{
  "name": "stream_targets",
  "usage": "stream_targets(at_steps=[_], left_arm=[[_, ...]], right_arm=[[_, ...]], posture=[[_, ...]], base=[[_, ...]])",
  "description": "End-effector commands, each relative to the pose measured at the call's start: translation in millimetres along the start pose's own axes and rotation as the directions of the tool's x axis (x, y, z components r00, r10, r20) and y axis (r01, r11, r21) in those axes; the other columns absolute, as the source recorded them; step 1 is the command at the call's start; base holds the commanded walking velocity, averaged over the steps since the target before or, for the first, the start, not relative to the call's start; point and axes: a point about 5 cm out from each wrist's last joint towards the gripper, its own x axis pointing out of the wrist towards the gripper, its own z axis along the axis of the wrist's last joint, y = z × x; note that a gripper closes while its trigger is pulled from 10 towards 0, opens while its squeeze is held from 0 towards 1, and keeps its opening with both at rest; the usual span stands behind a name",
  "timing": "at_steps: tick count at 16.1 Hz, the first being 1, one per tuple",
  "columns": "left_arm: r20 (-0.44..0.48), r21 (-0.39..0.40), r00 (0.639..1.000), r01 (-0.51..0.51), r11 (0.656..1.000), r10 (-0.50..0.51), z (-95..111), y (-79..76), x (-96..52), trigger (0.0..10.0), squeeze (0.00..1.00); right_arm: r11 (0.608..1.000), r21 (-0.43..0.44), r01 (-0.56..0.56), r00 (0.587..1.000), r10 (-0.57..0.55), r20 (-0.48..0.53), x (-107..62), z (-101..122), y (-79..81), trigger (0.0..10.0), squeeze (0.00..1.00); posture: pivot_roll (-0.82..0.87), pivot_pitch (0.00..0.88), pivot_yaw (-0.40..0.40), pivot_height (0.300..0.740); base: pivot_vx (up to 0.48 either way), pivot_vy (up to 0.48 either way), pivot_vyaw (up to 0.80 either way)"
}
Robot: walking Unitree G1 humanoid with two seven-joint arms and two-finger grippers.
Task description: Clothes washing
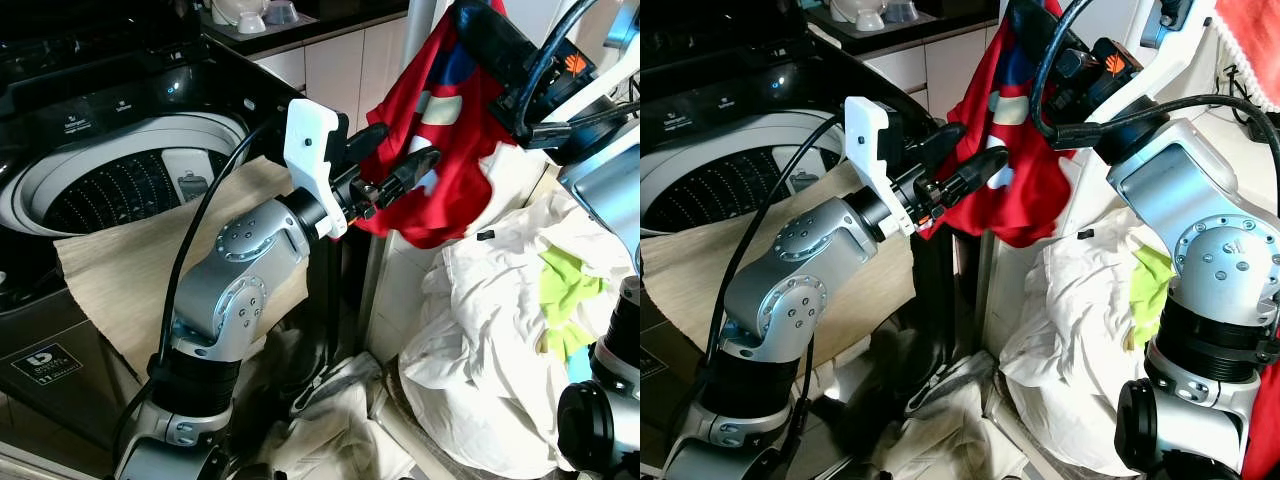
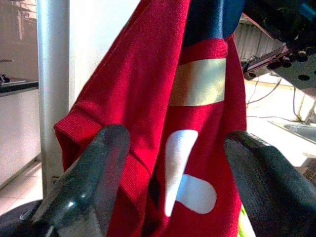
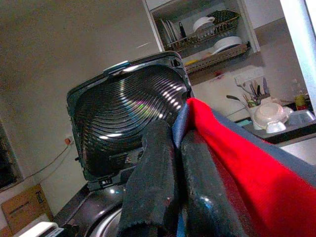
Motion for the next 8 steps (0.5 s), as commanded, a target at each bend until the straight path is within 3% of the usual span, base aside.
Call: stream_targets(at_steps=[1,8], left_arm=[[0.007,-0.005,1.000,-0.012,1.000,0.012,2.4,2.2,1.1,0.0,0.00],[0.000,-0.005,1.000,-0.023,1.000,0.023,0.2,0.4,3.7,0.0,0.00]], right_arm=[[1.000,-0.003,-0.031,1.000,0.031,-0.001,3.1,2.2,7.3,0.0,0.00],[0.999,0.000,-0.035,0.999,0.035,-0.001,4.7,2.6,9.3,0.0,0.00]], posture=[[-0.06,0.000,0.025,0.740],[-0.07,0.000,0.025,0.740]], base=[[0.000,0.000,0.00],[0.000,0.000,0.00]])
